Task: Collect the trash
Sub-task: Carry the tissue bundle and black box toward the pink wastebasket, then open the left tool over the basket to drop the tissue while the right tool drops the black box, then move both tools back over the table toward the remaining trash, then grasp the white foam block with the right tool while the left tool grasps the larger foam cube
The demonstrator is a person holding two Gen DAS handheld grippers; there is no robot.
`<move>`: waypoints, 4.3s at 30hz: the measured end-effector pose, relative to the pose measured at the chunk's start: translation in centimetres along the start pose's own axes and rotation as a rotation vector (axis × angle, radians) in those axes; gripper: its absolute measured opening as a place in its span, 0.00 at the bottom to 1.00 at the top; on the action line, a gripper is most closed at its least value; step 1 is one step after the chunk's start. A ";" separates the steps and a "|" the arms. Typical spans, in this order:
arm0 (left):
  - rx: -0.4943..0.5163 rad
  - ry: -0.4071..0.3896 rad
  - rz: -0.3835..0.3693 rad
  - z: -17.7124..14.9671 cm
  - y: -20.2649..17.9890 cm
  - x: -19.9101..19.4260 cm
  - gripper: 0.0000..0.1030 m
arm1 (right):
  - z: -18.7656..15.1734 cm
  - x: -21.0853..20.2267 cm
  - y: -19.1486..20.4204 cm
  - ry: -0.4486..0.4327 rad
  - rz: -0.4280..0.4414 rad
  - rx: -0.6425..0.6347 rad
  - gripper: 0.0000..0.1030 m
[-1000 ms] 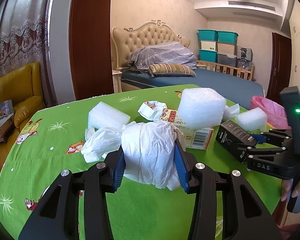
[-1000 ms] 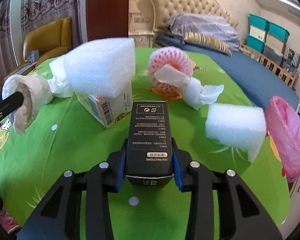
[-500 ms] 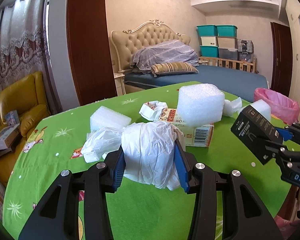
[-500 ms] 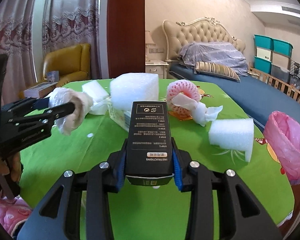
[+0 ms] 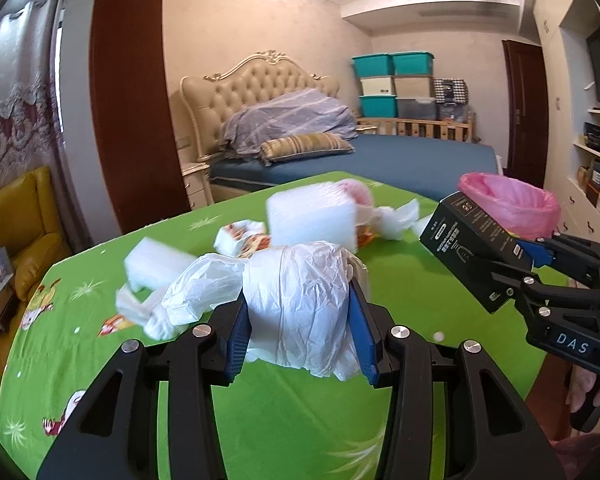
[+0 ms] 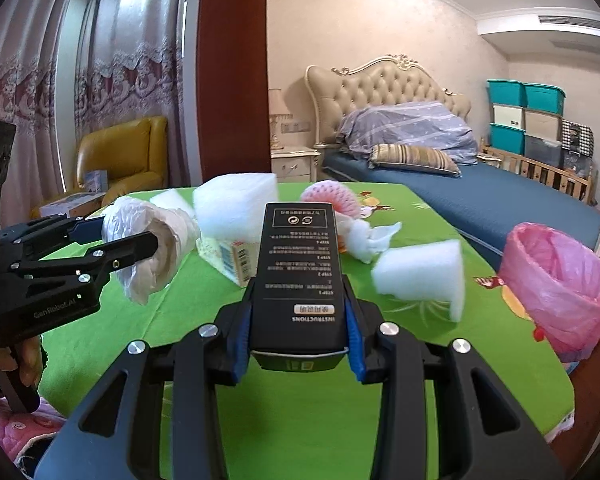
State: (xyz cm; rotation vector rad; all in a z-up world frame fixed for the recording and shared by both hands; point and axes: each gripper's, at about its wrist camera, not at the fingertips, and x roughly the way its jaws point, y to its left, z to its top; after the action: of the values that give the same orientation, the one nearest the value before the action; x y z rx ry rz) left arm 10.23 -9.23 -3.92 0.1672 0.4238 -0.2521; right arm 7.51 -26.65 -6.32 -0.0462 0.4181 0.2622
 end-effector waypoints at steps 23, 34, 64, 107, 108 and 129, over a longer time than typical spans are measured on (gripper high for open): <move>0.076 0.000 -0.243 6.5 -10.0 5.1 0.41 | 0.2 -5.2 -11.0 -0.104 -0.250 0.087 0.36; 0.066 0.040 -0.404 11.6 -17.4 10.4 0.41 | 0.8 -6.9 -19.3 -0.119 -0.408 0.106 0.36; -0.006 0.144 -0.508 19.7 -30.7 24.7 0.87 | 0.4 -0.9 -37.2 -0.068 -0.489 0.231 0.66; -0.149 0.103 -0.004 1.3 4.2 3.8 0.89 | 2.6 6.9 -11.6 0.137 -0.193 0.011 0.80; -0.149 0.106 -0.006 1.2 4.3 3.8 0.89 | 2.8 7.5 -12.0 0.153 -0.174 0.015 0.80; -0.093 0.147 0.026 1.7 1.9 5.8 0.89 | 3.8 14.6 -11.2 0.405 0.114 -0.232 0.71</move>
State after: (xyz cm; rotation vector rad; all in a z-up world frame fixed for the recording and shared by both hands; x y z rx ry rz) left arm 16.55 -8.96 -4.67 0.1007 0.5773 -0.1946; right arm 24.79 -33.51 -8.88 -0.3068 0.7933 0.4148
